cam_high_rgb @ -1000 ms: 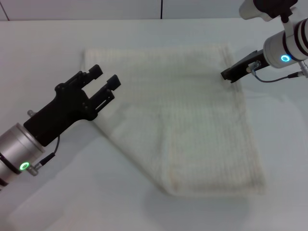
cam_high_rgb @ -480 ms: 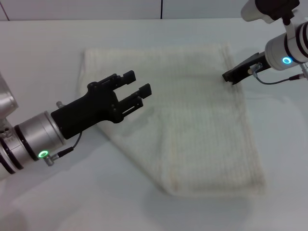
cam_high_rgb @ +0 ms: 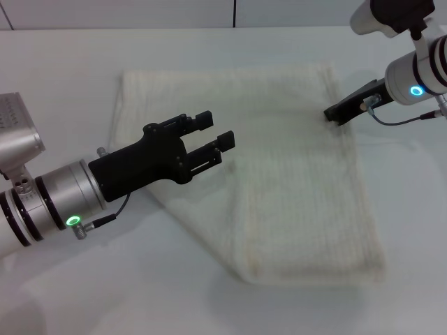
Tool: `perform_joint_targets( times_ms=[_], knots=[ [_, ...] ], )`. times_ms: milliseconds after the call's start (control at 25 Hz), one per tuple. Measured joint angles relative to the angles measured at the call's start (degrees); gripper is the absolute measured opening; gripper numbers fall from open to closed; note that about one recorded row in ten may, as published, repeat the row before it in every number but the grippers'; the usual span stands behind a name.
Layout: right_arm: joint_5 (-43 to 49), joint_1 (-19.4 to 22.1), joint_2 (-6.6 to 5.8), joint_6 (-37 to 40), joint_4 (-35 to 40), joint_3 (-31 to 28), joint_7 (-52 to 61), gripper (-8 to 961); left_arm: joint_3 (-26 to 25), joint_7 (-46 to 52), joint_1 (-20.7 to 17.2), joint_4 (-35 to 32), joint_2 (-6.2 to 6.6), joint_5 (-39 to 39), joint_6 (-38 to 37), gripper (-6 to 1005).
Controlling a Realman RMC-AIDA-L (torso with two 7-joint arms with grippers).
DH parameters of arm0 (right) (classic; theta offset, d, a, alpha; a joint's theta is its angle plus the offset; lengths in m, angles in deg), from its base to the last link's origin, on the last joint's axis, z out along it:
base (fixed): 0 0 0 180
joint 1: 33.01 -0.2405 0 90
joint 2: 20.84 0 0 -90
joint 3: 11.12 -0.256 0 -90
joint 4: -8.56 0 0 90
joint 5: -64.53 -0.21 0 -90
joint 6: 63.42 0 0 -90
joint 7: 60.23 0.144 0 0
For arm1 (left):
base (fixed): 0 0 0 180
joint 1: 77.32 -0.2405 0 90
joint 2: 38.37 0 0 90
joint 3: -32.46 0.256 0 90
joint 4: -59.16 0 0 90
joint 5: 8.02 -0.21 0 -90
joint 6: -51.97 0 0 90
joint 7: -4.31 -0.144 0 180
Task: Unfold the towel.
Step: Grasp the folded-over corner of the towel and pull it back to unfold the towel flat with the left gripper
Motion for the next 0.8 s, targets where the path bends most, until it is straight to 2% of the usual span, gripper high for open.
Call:
perform_joint_targets(
  times_ms=[280,640,680,800],
  knots=[
    [0.0,0.07,0.0,-0.03,-0.18,0.09,0.0,-1,2.04,2.28,0.84,-0.37,0.01,-0.08,-0.03,457],
    [0.0,0.4,0.0,-0.03,-0.18,-0.05,-0.01,-1,5.77,4.4,3.25,-0.63,-0.24,-0.09,0.1,452],
    [0.0,0.4,0.0,-0.03,-0.17,0.0,-0.01,-1,6.99,5.14,4.74,-0.18,-0.31,-0.09,1.06,452],
    [0.0,0.4,0.12,-0.03,-0.03,0.05,-0.01,-1,7.12,5.21,5.28,0.31,-0.32,-0.09,2.02,451]
  ],
)
